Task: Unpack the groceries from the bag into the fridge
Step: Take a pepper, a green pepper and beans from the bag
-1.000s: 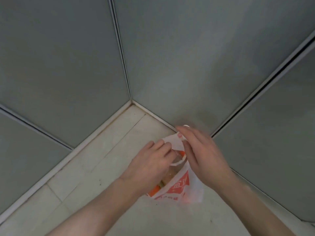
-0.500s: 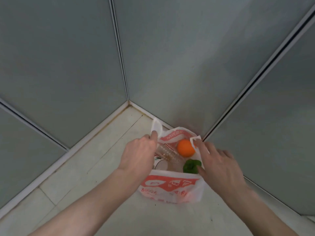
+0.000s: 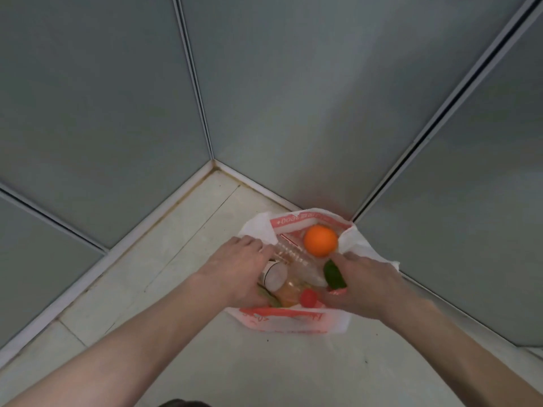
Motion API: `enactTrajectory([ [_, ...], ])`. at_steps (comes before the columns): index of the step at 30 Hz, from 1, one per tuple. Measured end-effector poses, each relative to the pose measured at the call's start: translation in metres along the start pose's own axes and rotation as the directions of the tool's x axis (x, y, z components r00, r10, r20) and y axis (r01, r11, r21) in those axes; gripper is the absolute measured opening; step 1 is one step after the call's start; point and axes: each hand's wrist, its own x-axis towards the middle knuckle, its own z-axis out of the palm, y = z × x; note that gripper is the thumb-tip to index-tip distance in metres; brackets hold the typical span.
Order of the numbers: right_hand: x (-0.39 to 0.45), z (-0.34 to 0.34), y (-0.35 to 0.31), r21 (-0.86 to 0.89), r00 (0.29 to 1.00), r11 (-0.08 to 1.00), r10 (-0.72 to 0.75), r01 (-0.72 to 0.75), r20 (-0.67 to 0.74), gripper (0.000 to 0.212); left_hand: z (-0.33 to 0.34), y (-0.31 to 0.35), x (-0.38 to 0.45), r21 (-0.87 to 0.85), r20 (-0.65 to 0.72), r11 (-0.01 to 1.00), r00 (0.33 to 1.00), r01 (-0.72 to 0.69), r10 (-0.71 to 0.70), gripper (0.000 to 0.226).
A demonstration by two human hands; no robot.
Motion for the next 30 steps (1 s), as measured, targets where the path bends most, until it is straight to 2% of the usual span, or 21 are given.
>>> enactTrajectory([
  [2, -0.01, -0.002, 0.001, -0.021, 0.998, 0.999, 0.048, -0.047, 0.037, 0.106, 0.004, -0.001, -0.007, -0.002, -0.001, 1.0, 1.0, 0.0, 0.0, 0.106],
  [3, -0.015, -0.003, 0.0, -0.011, 0.997, 0.998, 0.055, -0.055, 0.048, 0.115, 0.005, 0.0, -0.011, 0.002, 0.003, 1.0, 1.0, -0.005, 0.005, 0.113],
  [5, -0.025, -0.006, -0.007, -0.026, 0.997, 0.999, 0.047, -0.045, 0.055, 0.121, 0.007, 0.004, -0.017, 0.032, 0.012, 0.999, 1.0, -0.018, 0.017, 0.118],
  [7, -0.031, -0.008, -0.015, -0.06, 0.997, 0.998, 0.038, -0.034, 0.067, 0.112, 0.006, 0.01, -0.022, 0.09, 0.007, 0.995, 0.999, -0.039, 0.038, 0.113],
  [10, -0.031, -0.013, -0.027, -0.066, 0.999, 0.998, -0.022, 0.019, -0.033, 0.073, 0.006, 0.018, -0.022, 0.13, -0.048, 0.988, 0.995, -0.08, 0.087, 0.092],
  [12, -0.026, -0.013, -0.035, 0.009, 0.99, 0.997, -0.076, 0.077, -0.116, 0.039, 0.005, 0.023, -0.019, 0.109, -0.061, 0.986, 0.989, -0.129, 0.137, 0.074],
  [14, -0.019, -0.012, -0.042, 0.146, 0.991, 0.983, -0.102, 0.114, -0.088, 0.021, 0.007, 0.028, -0.015, 0.071, -0.026, 0.982, 0.984, -0.175, 0.177, 0.054],
  [16, -0.012, -0.005, -0.046, 0.224, 0.992, 0.967, -0.126, 0.118, 0.022, 0.017, 0.012, 0.032, -0.014, 0.024, 0.023, 0.981, 0.982, -0.19, 0.19, 0.041],
  [18, -0.008, 0.003, -0.046, 0.263, 0.988, 0.958, -0.139, 0.115, 0.072, 0.011, 0.018, 0.034, -0.013, 0.014, 0.058, 0.983, 0.982, -0.183, 0.182, 0.036],
  [19, -0.007, 0.006, -0.045, 0.267, 0.988, 0.957, -0.136, 0.112, 0.074, 0.007, 0.022, 0.034, -0.012, 0.024, 0.068, 0.984, 0.982, -0.177, 0.175, 0.035],
  [23, -0.007, 0.013, -0.034, 0.243, 0.996, 0.968, -0.081, 0.071, 0.03, 0.025, 0.03, 0.033, -0.01, 0.044, 0.112, 0.987, 0.982, -0.157, 0.152, 0.038],
  [27, -0.008, 0.021, -0.022, 0.313, 0.998, 0.948, -0.055, 0.051, 0.005, 0.03, 0.035, 0.035, -0.002, 0.084, 0.13, 0.989, 0.985, -0.121, 0.11, 0.036],
  [30, -0.01, 0.02, -0.018, 0.346, 0.999, 0.938, -0.006, 0.022, -0.049, 0.028, 0.036, 0.041, 0.008, 0.223, 0.124, 0.968, 0.988, -0.116, 0.09, 0.027],
])
